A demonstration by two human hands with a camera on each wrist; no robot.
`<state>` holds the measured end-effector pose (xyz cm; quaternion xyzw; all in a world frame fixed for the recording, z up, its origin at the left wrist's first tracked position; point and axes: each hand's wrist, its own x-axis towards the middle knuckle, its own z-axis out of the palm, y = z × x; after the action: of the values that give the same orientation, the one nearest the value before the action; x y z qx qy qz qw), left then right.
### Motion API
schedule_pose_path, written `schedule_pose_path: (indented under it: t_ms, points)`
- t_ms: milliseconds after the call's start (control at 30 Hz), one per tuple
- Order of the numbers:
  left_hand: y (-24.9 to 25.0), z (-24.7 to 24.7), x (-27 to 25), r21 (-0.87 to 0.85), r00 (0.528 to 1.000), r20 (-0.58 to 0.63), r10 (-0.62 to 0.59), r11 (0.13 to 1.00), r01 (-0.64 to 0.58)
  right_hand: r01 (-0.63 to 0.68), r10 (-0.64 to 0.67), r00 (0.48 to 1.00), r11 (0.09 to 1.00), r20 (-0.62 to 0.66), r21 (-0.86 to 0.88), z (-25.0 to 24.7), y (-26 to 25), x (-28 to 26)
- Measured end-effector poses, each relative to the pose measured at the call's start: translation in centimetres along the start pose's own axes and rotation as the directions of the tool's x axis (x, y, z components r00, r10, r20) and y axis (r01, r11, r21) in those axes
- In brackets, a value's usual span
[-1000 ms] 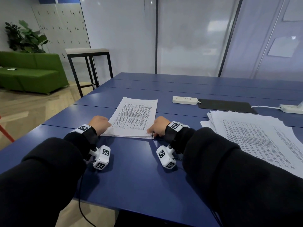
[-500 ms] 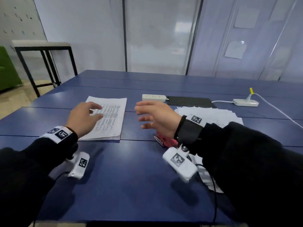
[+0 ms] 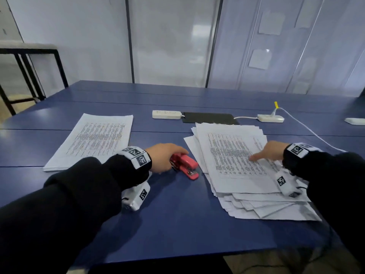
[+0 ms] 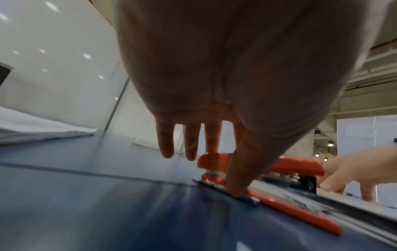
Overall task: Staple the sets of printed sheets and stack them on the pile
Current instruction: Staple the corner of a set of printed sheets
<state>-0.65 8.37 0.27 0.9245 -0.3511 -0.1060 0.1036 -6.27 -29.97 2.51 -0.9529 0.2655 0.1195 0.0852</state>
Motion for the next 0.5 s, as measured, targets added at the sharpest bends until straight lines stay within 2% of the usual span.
schedule_pose_path:
  t_ms: [100,200,400,500]
  points:
    - [-0.2,-0.5,-0.6,0.064,0.999,-0.034,-0.011,0.998,0.013,0.040,-0.040,0.999,0.999,0.004,0.004,0.7,0.1,0.2]
    - [-0.4,-1.3,-2.4,0.195,0.999,-0.009,-0.043,0.980,0.044,0.145,-0.147,0.988,0.988,0.044,0.047,0.6,-1.0,0.1]
    - [-1.6,-1.8,-7.5,0.289,0.988,0.077,-0.137,0.951,0.109,0.344,-0.376,0.918,0.912,0.125,0.223,1.1,-4.6,-0.8]
    - [-2.7,-2.3,-9.8,0.305,0.977,0.097,-0.189,0.940,0.152,0.334,-0.365,0.924,0.916,0.116,0.224,1.6,-7.7,-1.8]
